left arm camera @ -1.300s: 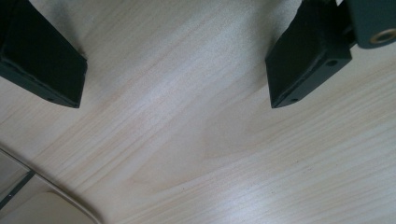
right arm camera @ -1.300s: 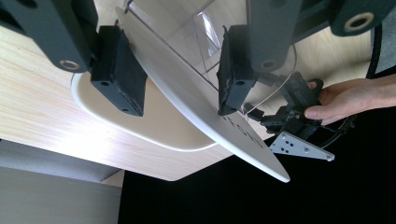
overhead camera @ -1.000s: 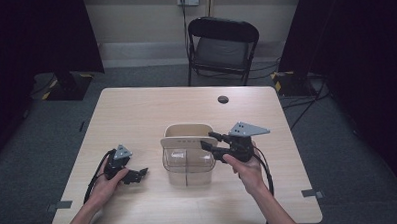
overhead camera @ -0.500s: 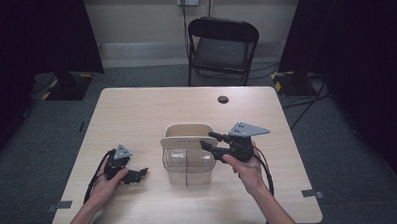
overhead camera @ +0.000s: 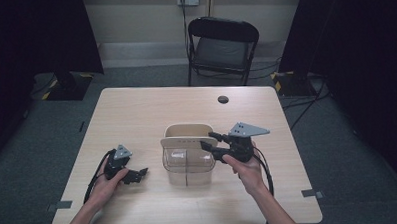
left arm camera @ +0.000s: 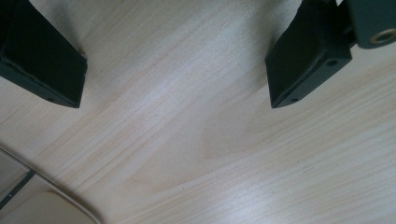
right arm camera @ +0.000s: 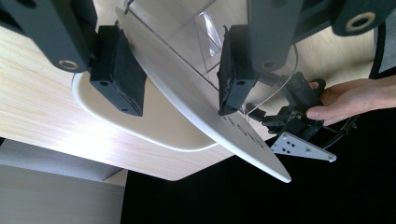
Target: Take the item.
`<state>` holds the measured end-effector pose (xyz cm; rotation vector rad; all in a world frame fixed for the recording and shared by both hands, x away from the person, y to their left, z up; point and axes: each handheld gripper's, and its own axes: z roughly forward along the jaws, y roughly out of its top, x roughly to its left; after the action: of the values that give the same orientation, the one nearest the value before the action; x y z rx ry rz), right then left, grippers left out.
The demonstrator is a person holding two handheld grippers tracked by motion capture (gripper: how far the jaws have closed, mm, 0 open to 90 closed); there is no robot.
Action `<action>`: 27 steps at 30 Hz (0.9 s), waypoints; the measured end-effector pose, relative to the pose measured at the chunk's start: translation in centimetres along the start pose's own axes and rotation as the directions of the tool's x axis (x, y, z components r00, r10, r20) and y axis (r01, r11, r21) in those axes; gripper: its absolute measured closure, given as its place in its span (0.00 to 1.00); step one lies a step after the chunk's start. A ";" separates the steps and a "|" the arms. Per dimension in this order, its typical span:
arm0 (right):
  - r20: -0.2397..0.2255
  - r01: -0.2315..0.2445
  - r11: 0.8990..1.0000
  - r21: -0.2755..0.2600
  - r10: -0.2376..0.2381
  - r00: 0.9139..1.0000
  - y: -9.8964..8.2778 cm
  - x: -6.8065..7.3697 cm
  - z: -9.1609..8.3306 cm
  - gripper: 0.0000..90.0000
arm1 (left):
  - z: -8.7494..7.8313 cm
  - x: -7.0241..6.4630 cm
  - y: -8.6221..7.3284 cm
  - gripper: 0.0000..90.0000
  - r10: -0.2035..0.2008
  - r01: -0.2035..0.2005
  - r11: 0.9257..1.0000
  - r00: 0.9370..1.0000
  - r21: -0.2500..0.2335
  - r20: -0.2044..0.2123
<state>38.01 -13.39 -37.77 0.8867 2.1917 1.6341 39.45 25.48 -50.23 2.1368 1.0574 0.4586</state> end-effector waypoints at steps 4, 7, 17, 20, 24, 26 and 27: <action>0.001 0.000 1.000 0.001 0.000 1.000 0.0 0.0 0.0 0.57 | 0.0 0.0 0.0 0.05 0.000 0.000 1.000 1.000 0.000 0.000; 0.001 -0.002 1.000 0.000 0.002 1.000 0.0 0.0 0.0 0.57 | 0.0 0.0 0.0 0.05 0.000 0.000 1.000 1.000 0.000 0.000; -0.001 0.000 1.000 0.002 0.000 1.000 0.0 0.0 0.2 0.56 | 0.0 0.0 0.0 0.05 -0.001 0.001 1.000 1.000 0.000 0.000; 0.002 0.000 1.000 0.004 0.000 1.000 0.1 0.0 0.1 0.56 | 0.0 0.0 0.0 0.05 0.000 0.000 1.000 1.000 0.000 0.000; 0.000 -0.003 1.000 0.000 0.003 1.000 0.1 0.0 0.2 0.56 | 0.0 0.0 0.0 0.05 0.000 0.000 1.000 1.000 0.000 0.000; 0.002 -0.002 1.000 0.001 0.002 1.000 0.1 0.0 0.2 0.56 | 0.0 0.0 0.0 0.05 0.000 0.000 1.000 1.000 0.000 0.000; 0.000 -0.003 1.000 0.000 0.003 1.000 0.0 0.0 0.2 0.56 | 0.0 0.0 0.0 0.05 0.000 0.000 1.000 1.000 0.000 0.000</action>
<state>38.12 -13.20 -37.79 0.8904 2.1911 1.6352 39.45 25.48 -50.23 2.1367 1.0574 0.4586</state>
